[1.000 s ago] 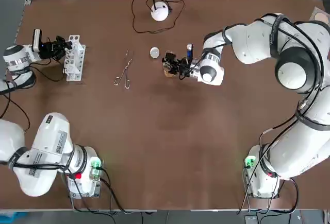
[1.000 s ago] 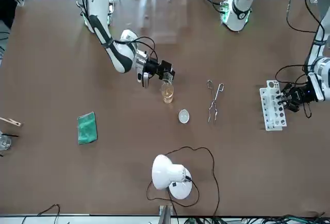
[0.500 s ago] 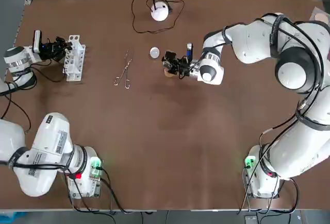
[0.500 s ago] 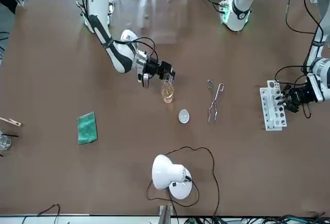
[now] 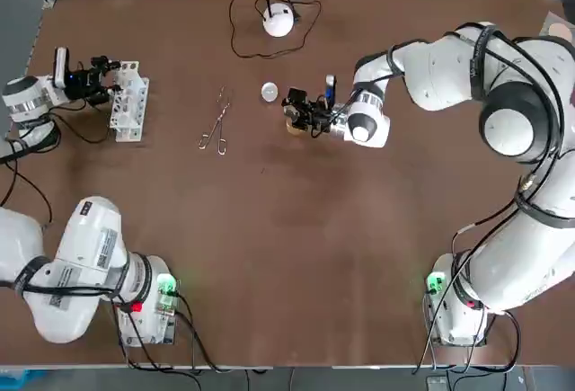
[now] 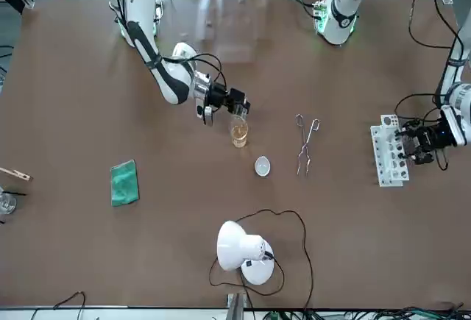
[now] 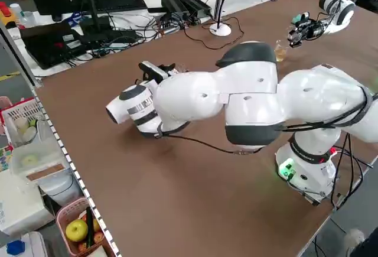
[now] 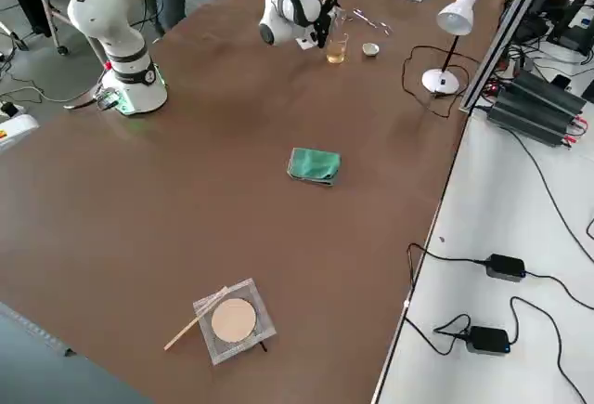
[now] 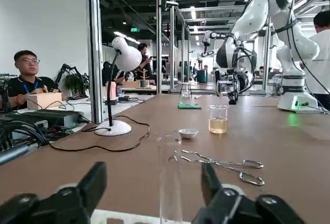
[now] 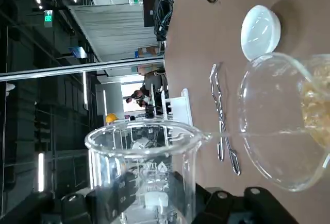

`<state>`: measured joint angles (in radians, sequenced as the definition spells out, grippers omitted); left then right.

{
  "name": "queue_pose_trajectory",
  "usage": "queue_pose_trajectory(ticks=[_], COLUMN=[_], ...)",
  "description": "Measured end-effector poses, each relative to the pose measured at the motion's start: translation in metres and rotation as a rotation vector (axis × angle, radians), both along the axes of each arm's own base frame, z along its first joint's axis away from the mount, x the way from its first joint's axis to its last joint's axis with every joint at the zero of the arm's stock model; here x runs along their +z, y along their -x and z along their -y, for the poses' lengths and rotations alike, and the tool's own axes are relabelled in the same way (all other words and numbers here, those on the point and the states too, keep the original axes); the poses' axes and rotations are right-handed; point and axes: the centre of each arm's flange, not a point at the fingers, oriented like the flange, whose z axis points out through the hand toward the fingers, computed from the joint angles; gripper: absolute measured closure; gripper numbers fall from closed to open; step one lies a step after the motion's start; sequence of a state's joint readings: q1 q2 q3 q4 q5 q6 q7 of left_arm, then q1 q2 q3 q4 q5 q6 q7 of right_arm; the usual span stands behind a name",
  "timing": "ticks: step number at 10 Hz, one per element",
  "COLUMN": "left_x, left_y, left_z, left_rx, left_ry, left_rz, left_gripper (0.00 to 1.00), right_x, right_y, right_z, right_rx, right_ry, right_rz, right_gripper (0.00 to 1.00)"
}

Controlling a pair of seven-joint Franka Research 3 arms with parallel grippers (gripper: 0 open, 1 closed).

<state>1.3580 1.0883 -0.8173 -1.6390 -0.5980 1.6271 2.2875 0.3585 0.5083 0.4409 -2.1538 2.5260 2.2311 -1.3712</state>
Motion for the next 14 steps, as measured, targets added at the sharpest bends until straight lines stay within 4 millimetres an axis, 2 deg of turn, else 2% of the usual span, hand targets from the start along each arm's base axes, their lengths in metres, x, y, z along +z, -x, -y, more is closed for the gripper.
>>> queue_pose_trajectory(ticks=[1,5,8,10,12,14], left_x=[0.017,0.121,0.218,0.278,0.324,0.365], left_y=[-0.003,-0.01,-0.025,-0.031,-0.044,-0.059], left_z=[-0.006,-0.022,-0.003,0.022,0.069,0.124], left_rx=[0.0,-0.058,-0.095,-0.087,-0.102,-0.089], left_ry=[-0.035,-0.314,-0.546,-0.671,-0.778,-0.898], left_rz=[0.015,0.065,0.077,0.017,-0.034,-0.133], left_gripper=[0.0,0.0,0.0,0.0,0.0,0.0], right_x=[0.0,0.001,0.002,0.005,0.005,0.005], right_y=[0.0,0.0,-0.002,-0.004,-0.004,-0.006], right_z=[0.0,0.0,-0.001,-0.002,-0.003,-0.001], right_rx=[-0.001,-0.005,-0.011,-0.016,-0.019,-0.026], right_ry=[-0.004,-0.028,-0.054,-0.077,-0.091,-0.104], right_rz=[-0.015,-0.09,-0.163,-0.222,-0.267,-0.308], right_gripper=[0.62,0.62,0.62,0.62,0.62,0.62])
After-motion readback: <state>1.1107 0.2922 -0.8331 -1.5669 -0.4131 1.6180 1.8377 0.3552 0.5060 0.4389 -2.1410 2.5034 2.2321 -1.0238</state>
